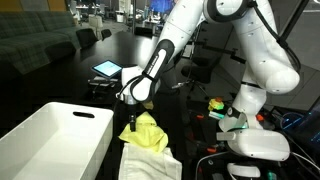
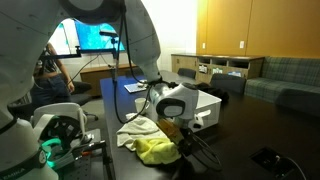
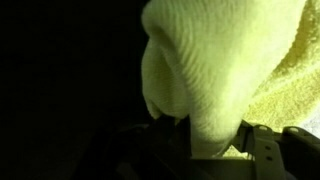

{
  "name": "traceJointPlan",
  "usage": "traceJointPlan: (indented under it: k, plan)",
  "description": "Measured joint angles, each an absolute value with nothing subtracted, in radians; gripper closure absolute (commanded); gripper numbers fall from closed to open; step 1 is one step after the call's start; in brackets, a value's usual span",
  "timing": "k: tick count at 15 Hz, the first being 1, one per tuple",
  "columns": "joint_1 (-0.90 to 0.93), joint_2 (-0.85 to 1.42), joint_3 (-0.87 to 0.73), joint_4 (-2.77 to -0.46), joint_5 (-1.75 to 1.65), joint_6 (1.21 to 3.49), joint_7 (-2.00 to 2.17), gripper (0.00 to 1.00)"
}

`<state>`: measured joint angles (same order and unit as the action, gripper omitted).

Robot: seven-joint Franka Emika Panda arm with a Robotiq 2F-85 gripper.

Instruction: Put the yellow and white cloths in the storage box and put the marker in the mug cup

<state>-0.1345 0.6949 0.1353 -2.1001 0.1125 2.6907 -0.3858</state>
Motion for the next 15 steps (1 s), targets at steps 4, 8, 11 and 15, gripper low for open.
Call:
traceJointPlan:
  k: [4,8,11,15]
  plan:
    - [-0.143,0.687,0.136,-2.100,0.076,2.690,-0.405,1.00]
    - [-0.157,0.675,0.136,-2.101,0.043,2.673,-0.449,0.97]
    - [-0.171,0.648,0.138,-2.109,0.018,2.653,-0.501,0.97]
    - [-0.182,0.561,0.131,-2.148,0.009,2.652,-0.512,0.97]
